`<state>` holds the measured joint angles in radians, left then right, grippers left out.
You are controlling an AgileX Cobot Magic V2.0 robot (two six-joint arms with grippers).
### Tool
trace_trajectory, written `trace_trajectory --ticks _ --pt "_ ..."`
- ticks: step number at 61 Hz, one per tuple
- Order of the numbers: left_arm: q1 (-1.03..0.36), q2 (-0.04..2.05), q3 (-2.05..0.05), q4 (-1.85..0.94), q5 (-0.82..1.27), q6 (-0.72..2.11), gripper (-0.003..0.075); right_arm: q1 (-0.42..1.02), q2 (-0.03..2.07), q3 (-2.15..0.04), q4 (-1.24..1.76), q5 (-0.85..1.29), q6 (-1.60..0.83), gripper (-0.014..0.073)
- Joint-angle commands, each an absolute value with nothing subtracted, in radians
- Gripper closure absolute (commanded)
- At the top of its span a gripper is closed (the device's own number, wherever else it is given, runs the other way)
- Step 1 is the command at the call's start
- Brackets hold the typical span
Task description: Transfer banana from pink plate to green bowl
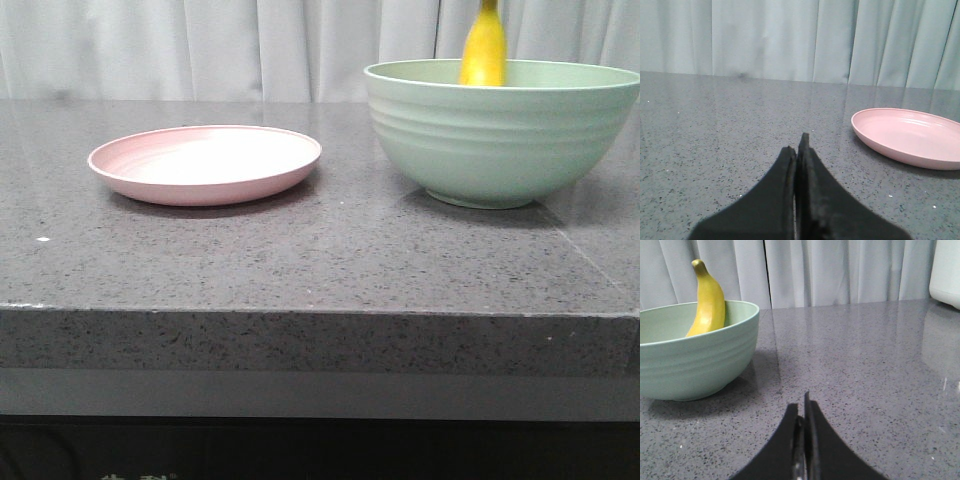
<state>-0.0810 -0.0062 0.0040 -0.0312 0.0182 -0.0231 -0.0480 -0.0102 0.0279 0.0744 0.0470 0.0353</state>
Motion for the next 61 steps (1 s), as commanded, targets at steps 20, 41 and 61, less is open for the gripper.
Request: trace_trajectory --ticks 20,41,61 --pt "-0.085 -0.031 0.008 -0.038 -0.07 -0.022 0.0738 -0.04 -0.035 0.024 0.033 -0.049 0.036 0.0662" --pt "-0.085 -0.031 0.008 -0.038 -0.07 -0.022 0.0738 -0.011 -0.035 0.024 0.033 -0.051 0.036 0.0662" --pt "-0.085 -0.031 0.008 -0.038 -0.07 -0.022 0.0738 -0.011 -0.034 0.024 0.033 -0.053 0.036 0.0662"
